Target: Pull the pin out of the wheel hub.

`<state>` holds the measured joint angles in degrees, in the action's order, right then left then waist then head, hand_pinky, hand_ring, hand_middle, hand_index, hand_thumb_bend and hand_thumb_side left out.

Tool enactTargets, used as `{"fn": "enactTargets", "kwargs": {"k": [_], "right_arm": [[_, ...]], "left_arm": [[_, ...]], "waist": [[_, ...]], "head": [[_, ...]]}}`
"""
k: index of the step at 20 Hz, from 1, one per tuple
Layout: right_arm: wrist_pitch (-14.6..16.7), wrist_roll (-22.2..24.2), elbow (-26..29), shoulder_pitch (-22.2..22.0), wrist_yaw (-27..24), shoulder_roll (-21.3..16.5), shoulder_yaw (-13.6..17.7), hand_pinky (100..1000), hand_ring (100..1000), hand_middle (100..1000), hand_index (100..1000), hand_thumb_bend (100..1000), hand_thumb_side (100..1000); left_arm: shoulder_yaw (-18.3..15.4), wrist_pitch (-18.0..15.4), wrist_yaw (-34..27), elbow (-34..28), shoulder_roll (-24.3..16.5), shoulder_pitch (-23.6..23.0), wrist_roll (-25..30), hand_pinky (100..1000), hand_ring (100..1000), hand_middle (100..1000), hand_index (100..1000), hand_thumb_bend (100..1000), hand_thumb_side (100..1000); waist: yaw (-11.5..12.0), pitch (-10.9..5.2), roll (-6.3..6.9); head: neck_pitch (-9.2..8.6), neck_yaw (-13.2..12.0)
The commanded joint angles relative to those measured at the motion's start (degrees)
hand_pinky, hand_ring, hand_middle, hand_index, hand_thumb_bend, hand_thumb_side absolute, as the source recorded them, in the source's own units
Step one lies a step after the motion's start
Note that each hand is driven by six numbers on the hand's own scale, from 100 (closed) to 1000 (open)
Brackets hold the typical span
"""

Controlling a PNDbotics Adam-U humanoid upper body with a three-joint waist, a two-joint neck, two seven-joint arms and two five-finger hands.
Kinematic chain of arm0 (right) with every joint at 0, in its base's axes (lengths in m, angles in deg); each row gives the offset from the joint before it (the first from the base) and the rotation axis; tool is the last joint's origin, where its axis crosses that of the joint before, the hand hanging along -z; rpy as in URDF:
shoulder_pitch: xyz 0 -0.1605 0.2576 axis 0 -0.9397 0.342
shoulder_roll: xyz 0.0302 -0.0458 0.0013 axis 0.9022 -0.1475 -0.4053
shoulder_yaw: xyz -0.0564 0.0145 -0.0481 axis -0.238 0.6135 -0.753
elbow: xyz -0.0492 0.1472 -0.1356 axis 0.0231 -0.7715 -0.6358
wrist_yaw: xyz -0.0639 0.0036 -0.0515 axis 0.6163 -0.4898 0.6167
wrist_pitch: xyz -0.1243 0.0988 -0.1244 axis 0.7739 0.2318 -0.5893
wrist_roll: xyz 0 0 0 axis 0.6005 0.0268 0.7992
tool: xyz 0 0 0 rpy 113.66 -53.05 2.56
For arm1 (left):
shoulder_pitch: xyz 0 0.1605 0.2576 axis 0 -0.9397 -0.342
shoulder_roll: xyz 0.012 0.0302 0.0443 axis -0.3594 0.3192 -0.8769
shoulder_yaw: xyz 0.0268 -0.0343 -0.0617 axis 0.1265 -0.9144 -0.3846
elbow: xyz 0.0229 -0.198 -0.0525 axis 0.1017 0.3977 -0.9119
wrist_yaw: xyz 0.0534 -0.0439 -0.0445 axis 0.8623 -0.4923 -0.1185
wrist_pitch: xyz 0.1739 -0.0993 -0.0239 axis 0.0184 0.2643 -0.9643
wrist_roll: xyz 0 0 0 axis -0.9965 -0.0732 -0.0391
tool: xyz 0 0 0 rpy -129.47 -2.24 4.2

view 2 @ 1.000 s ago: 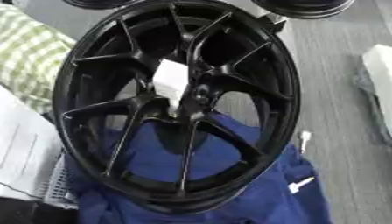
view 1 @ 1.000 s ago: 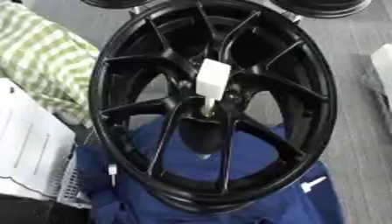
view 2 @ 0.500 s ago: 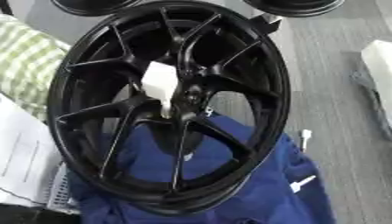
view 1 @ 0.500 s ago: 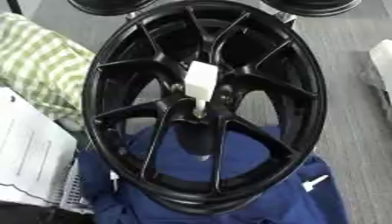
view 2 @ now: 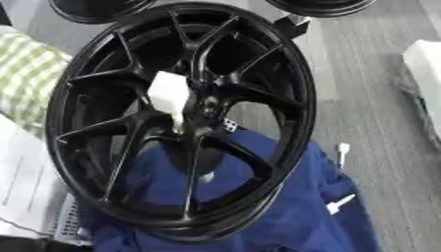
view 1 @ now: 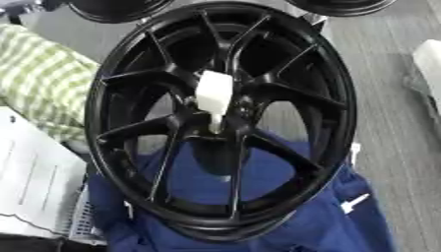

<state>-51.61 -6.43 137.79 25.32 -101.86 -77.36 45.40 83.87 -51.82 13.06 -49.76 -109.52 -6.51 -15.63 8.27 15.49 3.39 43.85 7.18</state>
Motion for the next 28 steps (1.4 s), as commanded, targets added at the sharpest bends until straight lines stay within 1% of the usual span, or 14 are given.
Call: {"fn": "enactTargets", "kwargs": {"k": [1, 5, 6, 7, 11, 13, 16, 20, 23, 24, 25, 28], "right_arm": [[-0.4, -0.4, 1.1, -0.2, 0.7, -0.7, 1.0, 1000, 815, 568, 742, 100, 539], [-0.6, -0.4, 1.1, -0.5, 0.8, -0.4, 1.0, 1000, 813, 567, 741, 100, 542], [-0.7, -0.2, 1.1, -0.5, 0.8, -0.3, 0.9, 1000, 813, 566, 740, 100, 520], [-0.9, -0.1, 1.1, -0.6, 0.8, -0.1, 0.9, 1000, 813, 566, 740, 100, 544], [-2.0, 0.2, 1.1, -0.4, 0.7, 0.9, 0.8, 1000, 810, 562, 739, 100, 550], [-2.4, 0.2, 1.1, -0.3, 0.9, 1.3, 0.7, 1000, 810, 561, 738, 100, 552], [-3.0, 0.4, 1.1, -0.4, 1.3, 2.0, 0.6, 1000, 807, 558, 736, 100, 558], [-3.6, 0.6, 1.0, -0.4, 1.8, 2.6, 0.3, 1000, 804, 555, 734, 100, 562], [-3.9, 0.8, 0.8, -0.4, 2.3, 2.9, 0.2, 1000, 803, 553, 734, 100, 565], [-4.0, 0.9, 0.7, -0.4, 2.4, 3.1, 0.1, 1000, 803, 553, 734, 100, 552], [-4.1, 0.9, 0.7, -0.4, 2.6, 3.2, 0.1, 1000, 802, 552, 733, 100, 567], [-4.3, 1.0, 0.5, -0.3, 2.9, 3.5, -0.1, 1000, 801, 551, 733, 100, 570]], "left_arm": [[2.9, -1.0, 1.4, 4.3, 2.6, 4.8, 5.7, 818, 747, 715, 851, 408, 531], [6.0, -2.2, 2.4, 9.2, 7.2, 9.6, 9.7, 819, 749, 718, 858, 421, 540], [6.7, -2.4, 2.6, 10.1, 8.2, 10.5, 10.3, 819, 749, 718, 858, 422, 540], [7.2, -2.4, 2.7, 11.0, 9.0, 11.1, 10.7, 819, 750, 719, 859, 424, 541], [9.3, -2.3, 2.2, 12.0, 11.1, 12.6, 11.7, 822, 754, 728, 867, 455, 537], [10.5, -1.7, 1.9, 11.2, 11.1, 12.7, 10.9, 822, 754, 730, 873, 470, 531], [12.4, -0.2, 1.6, 8.5, 10.3, 12.7, 8.4, 826, 765, 744, 875, 493, 494], [15.0, 3.5, 0.7, 3.9, 9.6, 13.1, 6.3, 831, 775, 754, 882, 513, 482], [15.7, 6.4, -0.2, 0.5, 9.1, 13.1, 5.6, 832, 775, 754, 876, 533, 488], [15.8, 7.4, -0.5, -0.6, 8.8, 13.0, 5.5, 836, 780, 760, 877, 568, 464], [15.9, 8.2, -0.6, -1.6, 8.7, 12.9, 5.4, 838, 783, 763, 877, 549, 486], [16.2, 10.0, -0.9, -3.4, 8.4, 12.5, 5.8, 843, 786, 766, 879, 556, 488]], "waist": [[-0.1, -1.59, -0.27], [-0.3, -1.96, -0.41], [-0.4, -2.01, -0.42], [-0.4, -2.04, -0.43], [-0.5, -1.93, -0.37], [-0.5, -1.81, -0.3], [-0.4, -1.59, -0.11], [-0.3, -1.43, 0.01], [-0.3, -1.34, -0.01], [-0.2, -1.29, -0.02], [-0.2, -1.24, -0.03], [-0.2, -1.09, -0.07]], "head": [[0.26, 0.2], [0.26, 0.1], [0.26, 0.0], [0.26, -0.1], [0.26, -0.2], [0.26, -0.1], [0.26, 0.3], [0.24, 0.4], [-0.03, 0.3], [-0.13, 0.3], [-0.19, 0.3], [-0.19, 0.2]]}}
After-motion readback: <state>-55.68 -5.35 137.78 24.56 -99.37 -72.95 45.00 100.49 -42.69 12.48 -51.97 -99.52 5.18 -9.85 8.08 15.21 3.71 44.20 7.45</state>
